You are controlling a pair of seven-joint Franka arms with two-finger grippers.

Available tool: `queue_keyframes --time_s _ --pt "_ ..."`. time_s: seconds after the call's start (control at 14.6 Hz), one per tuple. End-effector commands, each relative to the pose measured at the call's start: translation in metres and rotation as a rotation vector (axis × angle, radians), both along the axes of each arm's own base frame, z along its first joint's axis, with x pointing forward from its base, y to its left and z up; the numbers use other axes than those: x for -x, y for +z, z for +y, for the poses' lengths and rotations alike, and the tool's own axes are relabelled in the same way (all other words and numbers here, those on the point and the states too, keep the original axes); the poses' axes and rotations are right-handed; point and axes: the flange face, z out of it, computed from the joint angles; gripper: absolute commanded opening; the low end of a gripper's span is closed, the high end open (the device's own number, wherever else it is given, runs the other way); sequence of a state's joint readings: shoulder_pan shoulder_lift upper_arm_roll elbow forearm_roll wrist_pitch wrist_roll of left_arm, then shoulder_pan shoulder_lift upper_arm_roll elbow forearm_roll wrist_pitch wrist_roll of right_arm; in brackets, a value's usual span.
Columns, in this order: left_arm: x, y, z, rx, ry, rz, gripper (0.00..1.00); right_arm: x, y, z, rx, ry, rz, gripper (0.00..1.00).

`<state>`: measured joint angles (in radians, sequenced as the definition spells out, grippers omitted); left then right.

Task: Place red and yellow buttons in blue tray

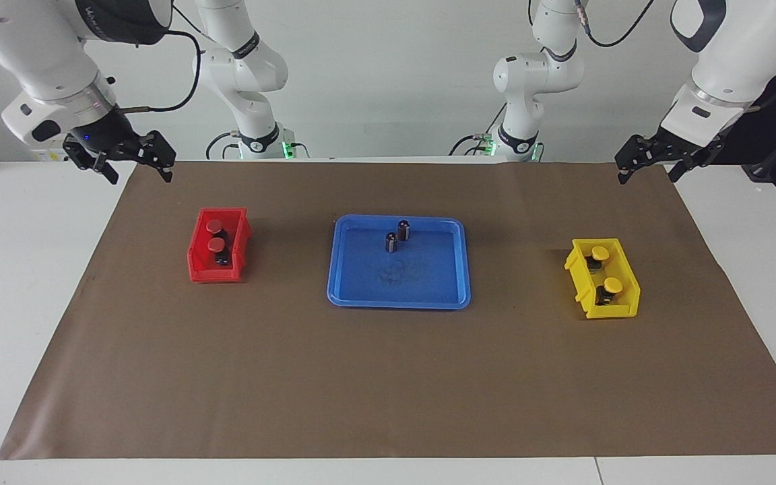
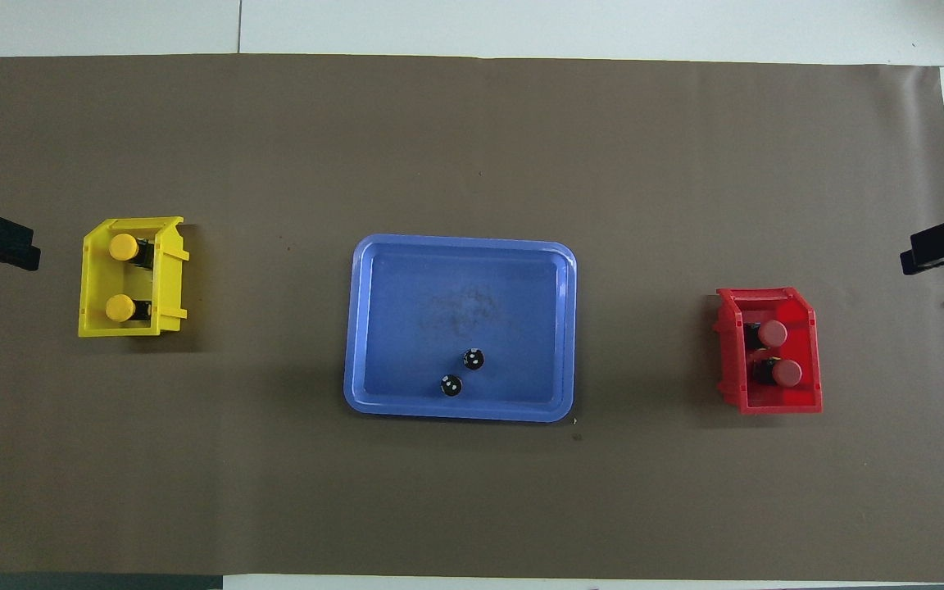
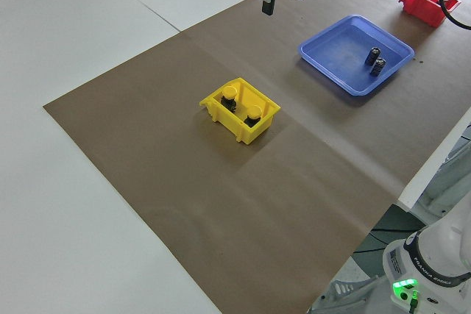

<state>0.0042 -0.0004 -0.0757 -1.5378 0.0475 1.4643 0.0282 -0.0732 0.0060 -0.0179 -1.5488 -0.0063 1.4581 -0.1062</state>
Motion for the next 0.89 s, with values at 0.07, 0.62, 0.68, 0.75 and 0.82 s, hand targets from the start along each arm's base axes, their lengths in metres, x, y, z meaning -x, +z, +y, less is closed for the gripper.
queue_keyframes --time_s 0.07,0.62,0.68,0.75,0.82 --pt "0.01 0.002 0.002 0.012 0.0 0.005 1.0 0.009 -0.002 0.001 -0.003 -0.013 0.01 1.0" --pt "0.01 0.002 0.002 0.012 0.0 0.006 1.0 0.024 -0.04 -0.002 -0.005 0.025 -0.032 1.0" --pt "0.01 0.002 0.001 0.012 -0.002 0.006 1.0 0.027 -0.055 0.0 -0.004 0.028 -0.066 1.0" --pt "0.01 0.002 0.002 0.012 0.0 0.006 1.0 0.031 -0.074 0.0 -0.004 0.029 -0.085 1.0" --pt "0.01 0.002 0.001 0.012 -0.002 0.006 1.0 0.033 -0.094 0.001 -0.004 0.029 -0.09 0.97"
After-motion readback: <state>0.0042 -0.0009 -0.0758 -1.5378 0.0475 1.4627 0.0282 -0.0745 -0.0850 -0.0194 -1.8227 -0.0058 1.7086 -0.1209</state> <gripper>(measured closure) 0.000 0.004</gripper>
